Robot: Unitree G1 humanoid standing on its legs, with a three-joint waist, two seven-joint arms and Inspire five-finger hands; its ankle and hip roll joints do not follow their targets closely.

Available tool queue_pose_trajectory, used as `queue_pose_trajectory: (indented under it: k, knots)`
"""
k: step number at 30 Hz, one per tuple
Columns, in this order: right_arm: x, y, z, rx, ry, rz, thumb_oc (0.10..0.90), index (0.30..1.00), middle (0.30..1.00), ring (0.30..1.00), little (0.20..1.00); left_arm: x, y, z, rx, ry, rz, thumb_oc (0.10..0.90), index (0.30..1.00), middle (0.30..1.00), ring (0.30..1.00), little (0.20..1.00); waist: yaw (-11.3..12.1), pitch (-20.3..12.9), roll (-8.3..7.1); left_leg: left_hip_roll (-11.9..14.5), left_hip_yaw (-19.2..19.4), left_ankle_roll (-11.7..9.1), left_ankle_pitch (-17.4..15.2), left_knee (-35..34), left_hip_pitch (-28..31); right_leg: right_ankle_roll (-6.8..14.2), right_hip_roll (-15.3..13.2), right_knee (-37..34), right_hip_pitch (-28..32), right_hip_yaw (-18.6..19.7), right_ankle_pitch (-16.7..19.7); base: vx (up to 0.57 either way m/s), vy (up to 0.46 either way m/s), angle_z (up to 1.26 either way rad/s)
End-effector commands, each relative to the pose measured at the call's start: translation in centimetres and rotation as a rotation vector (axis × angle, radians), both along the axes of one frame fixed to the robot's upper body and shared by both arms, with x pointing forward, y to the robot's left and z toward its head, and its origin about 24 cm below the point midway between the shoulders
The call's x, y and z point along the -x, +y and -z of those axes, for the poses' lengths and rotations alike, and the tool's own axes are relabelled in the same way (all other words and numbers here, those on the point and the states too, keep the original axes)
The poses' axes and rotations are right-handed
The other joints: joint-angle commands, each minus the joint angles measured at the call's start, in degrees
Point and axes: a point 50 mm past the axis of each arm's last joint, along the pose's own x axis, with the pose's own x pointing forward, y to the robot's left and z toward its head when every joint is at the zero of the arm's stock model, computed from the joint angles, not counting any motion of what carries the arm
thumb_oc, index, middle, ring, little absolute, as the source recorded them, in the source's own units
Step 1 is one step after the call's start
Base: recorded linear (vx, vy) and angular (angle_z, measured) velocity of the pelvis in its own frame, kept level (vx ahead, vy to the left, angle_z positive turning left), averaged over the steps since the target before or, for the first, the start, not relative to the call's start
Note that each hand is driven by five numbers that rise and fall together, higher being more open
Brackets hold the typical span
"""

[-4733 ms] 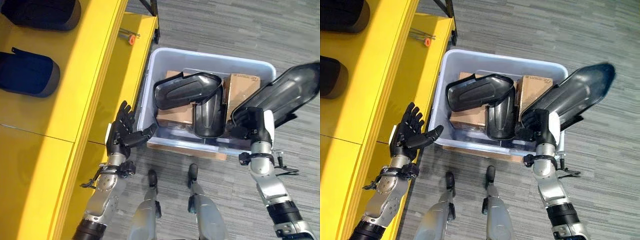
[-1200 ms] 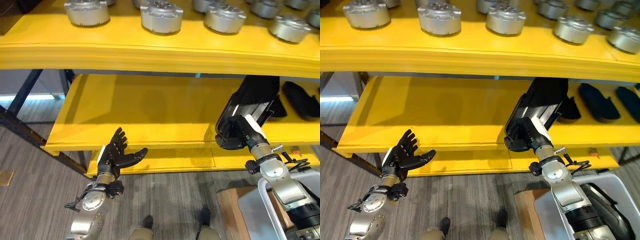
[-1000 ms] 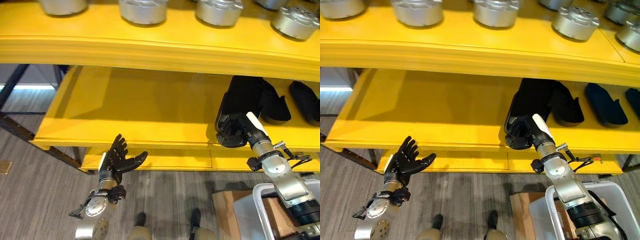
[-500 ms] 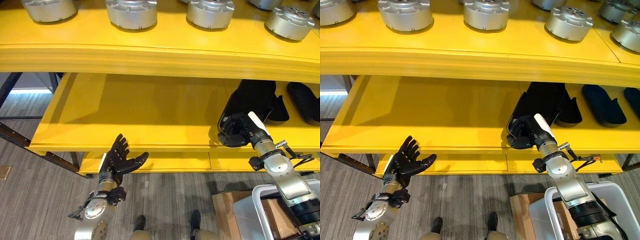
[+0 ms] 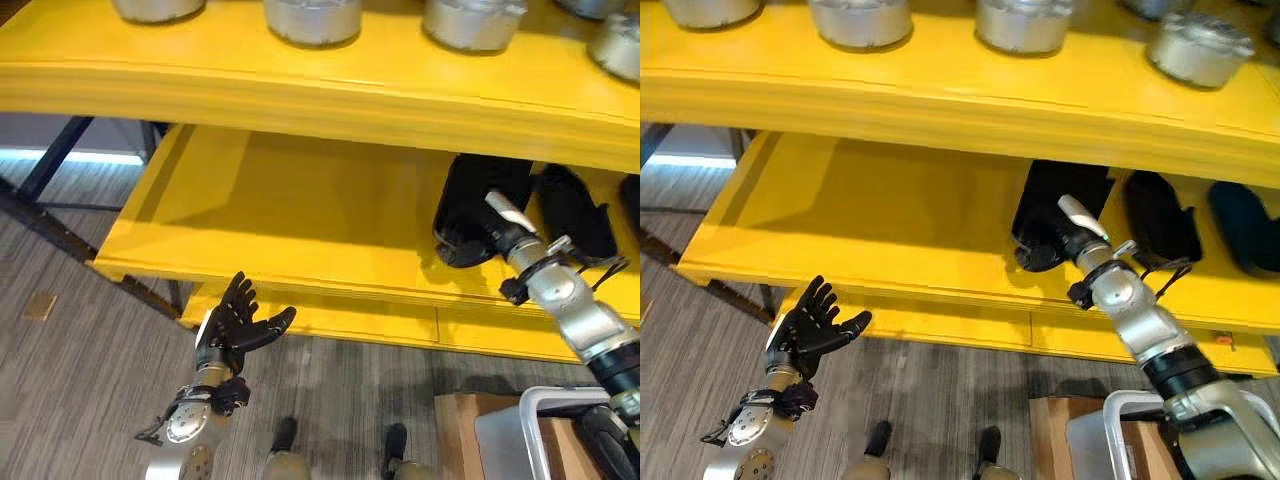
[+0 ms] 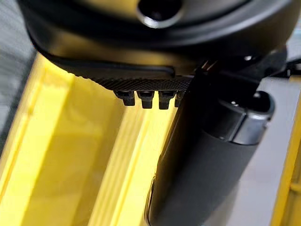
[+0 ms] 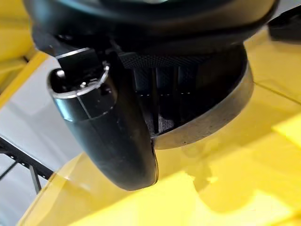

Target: Move parts from the plastic box to the shelf.

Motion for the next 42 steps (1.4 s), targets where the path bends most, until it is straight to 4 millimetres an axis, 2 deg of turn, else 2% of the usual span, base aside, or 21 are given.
queue_pose_trajectory:
  k: [1, 2, 4, 5, 7, 10, 11, 13, 14, 18, 24, 34, 41, 42]
  knots:
    - [-1.0, 1.5, -8.7, 0.015, -0.301, -0.088, 0.400, 0.300, 0.300, 0.300, 0.300, -1.5, 0.3, -4.8, -0.050, -0.247, 0.066, 0.900, 1.000, 1.000, 1.000, 1.000, 0.99, -2.56, -2.90, 3.37, 7.93, -1.18, 1.81, 2.12, -0.93, 0.17, -4.70, 9.70, -1.34, -1.75, -10.94, -0.15, -0.169, 0.26]
    - [-1.0, 0.7, -10.1, 0.031, -0.336, -0.055, 0.400, 0.300, 0.300, 0.300, 0.300, -1.9, 0.0, -5.0, -0.041, -0.258, 0.086, 0.900, 1.000, 1.000, 1.000, 1.000, 1.44, -0.44, -3.16, 1.49, 10.75, -0.84, 2.47, 7.03, -5.34, -0.12, -5.70, 9.98, -1.54, -3.63, -11.37, -0.19, -0.141, 0.28]
    - [-0.9, 0.2, -11.1, 0.046, -0.367, -0.035, 0.400, 0.300, 0.300, 0.300, 0.300, -2.3, -0.3, -5.6, -0.052, -0.281, 0.109, 0.900, 1.000, 1.000, 1.000, 1.000, 0.98, 0.46, -2.98, 1.55, 13.84, 0.40, 3.40, 7.59, -8.63, 0.02, -6.48, 11.46, -3.14, -4.64, -11.32, -0.11, -0.042, 0.60]
    - [-0.9, 0.2, -11.0, 0.064, -0.362, -0.031, 0.400, 0.300, 0.300, 0.300, 0.300, -2.3, -0.1, -5.6, -0.051, -0.279, 0.107, 0.900, 1.000, 1.000, 1.000, 1.000, 0.95, 0.14, -2.59, 1.90, 13.79, 1.10, 2.35, 6.15, -7.37, -0.08, -6.38, 14.58, -5.31, -3.47, -12.44, 0.03, 0.047, 1.02]
    - [-0.8, 0.5, -11.7, 0.074, -0.381, -0.045, 0.400, 0.300, 0.300, 0.300, 0.300, -2.4, -0.2, -5.9, -0.060, -0.286, 0.120, 0.900, 1.000, 1.000, 1.000, 1.000, 0.97, 0.91, -2.10, 0.45, 13.71, 2.32, 0.56, 9.31, -9.16, -0.17, -8.03, 17.67, -7.08, -2.94, -12.82, -0.01, 0.056, 0.49]
    - [-0.6, 0.0, -13.7, 0.133, -0.426, -0.025, 0.400, 0.300, 0.300, 0.300, 0.300, -2.7, -0.1, -6.6, -0.093, -0.308, 0.138, 0.900, 1.000, 1.000, 1.000, 1.000, 0.91, 2.73, -2.11, -1.21, 14.57, 2.59, -2.06, 14.16, -11.96, -0.25, -9.46, 20.69, -9.42, -2.57, -13.57, -0.05, 0.050, -0.09]
    - [-0.7, 0.1, -13.7, 0.134, -0.427, -0.026, 0.400, 0.300, 0.300, 0.300, 0.300, -2.7, -0.1, -6.6, -0.092, -0.309, 0.137, 0.900, 1.000, 1.000, 1.000, 1.000, 0.87, 2.71, -2.08, -1.23, 14.60, 2.60, -2.13, 14.29, -12.08, -0.24, -9.50, 20.81, -9.57, -2.51, -13.62, -0.02, 0.053, 0.19]
    - [-0.6, 0.2, -15.6, 0.231, -0.475, -0.012, 0.400, 0.300, 0.300, 0.300, 0.300, -2.7, 0.2, -6.9, -0.105, -0.319, 0.126, 0.900, 1.000, 1.000, 1.000, 1.000, 1.37, 3.47, -2.17, -1.66, 15.20, 3.02, -3.70, 16.25, -13.34, -0.13, -9.91, 22.20, -10.82, -1.37, -13.91, -0.02, 0.073, 0.09]
    - [-0.7, 0.3, -16.7, 0.241, -0.494, -0.002, 0.400, 0.300, 0.300, 0.300, 0.300, -2.8, 0.3, -7.1, -0.101, -0.328, 0.120, 0.900, 1.000, 1.000, 1.000, 1.000, 1.63, 4.48, -2.17, -2.17, 14.99, 3.13, -4.87, 19.50, -15.26, -0.09, -10.58, 24.18, -12.04, -1.01, -14.11, -0.04, 0.064, -0.08]
    - [-1.0, 0.1, -18.0, 0.300, -0.492, 0.018, 0.400, 0.300, 0.300, 0.300, 0.300, -2.9, 0.5, -7.1, -0.092, -0.334, 0.097, 0.900, 1.000, 1.000, 1.000, 1.000, 2.00, 5.38, -2.21, -2.40, 14.82, 3.24, -6.65, 22.79, -17.46, -0.07, -11.00, 27.55, -14.06, 0.15, -15.30, -0.01, 0.015, -0.04]
    - [-1.7, -0.5, -18.2, 0.317, -0.452, 0.053, 0.400, 0.300, 0.300, 0.300, 0.300, -3.2, 0.6, -7.6, -0.085, -0.356, 0.074, 0.900, 1.000, 1.000, 1.000, 1.000, 2.24, 6.91, -1.79, -2.32, 14.35, 3.32, -8.56, 26.69, -19.21, -0.66, -11.26, 32.29, -16.87, 1.78, -17.35, -0.02, -0.003, 0.00]
    - [-2.2, -1.4, -18.3, 0.353, -0.411, 0.100, 0.400, 0.300, 0.300, 0.300, 0.300, -3.4, 0.8, -7.4, -0.074, -0.353, 0.065, 0.900, 1.000, 1.000, 1.000, 1.000, 1.96, 8.20, -0.94, -2.09, 13.82, 2.93, -8.98, 28.20, -20.24, -0.92, -11.26, 34.66, -18.71, 2.53, -18.18, -0.01, -0.010, 0.00]
    - [-2.3, -3.0, -17.4, 0.343, -0.377, 0.155, 0.400, 0.300, 0.300, 0.300, 0.300, -3.4, 0.8, -7.3, -0.075, -0.352, 0.068, 0.900, 1.000, 1.000, 1.000, 1.000, 1.66, 8.92, 0.02, -1.97, 13.65, 2.71, -9.07, 28.64, -20.35, -0.93, -11.42, 36.03, -19.42, 2.90, -18.82, 0.01, -0.005, 0.00]
    - [-2.3, -3.7, -16.9, 0.336, -0.360, 0.182, 0.400, 0.300, 0.300, 0.300, 0.300, -3.4, 0.8, -7.2, -0.073, -0.348, 0.066, 0.900, 1.000, 1.000, 1.000, 1.000, 1.64, 9.13, 0.32, -1.71, 13.59, 2.39, -10.57, 29.22, -19.78, -0.56, -11.24, 36.92, -19.18, 3.38, -20.34, 0.00, 0.000, 0.00]
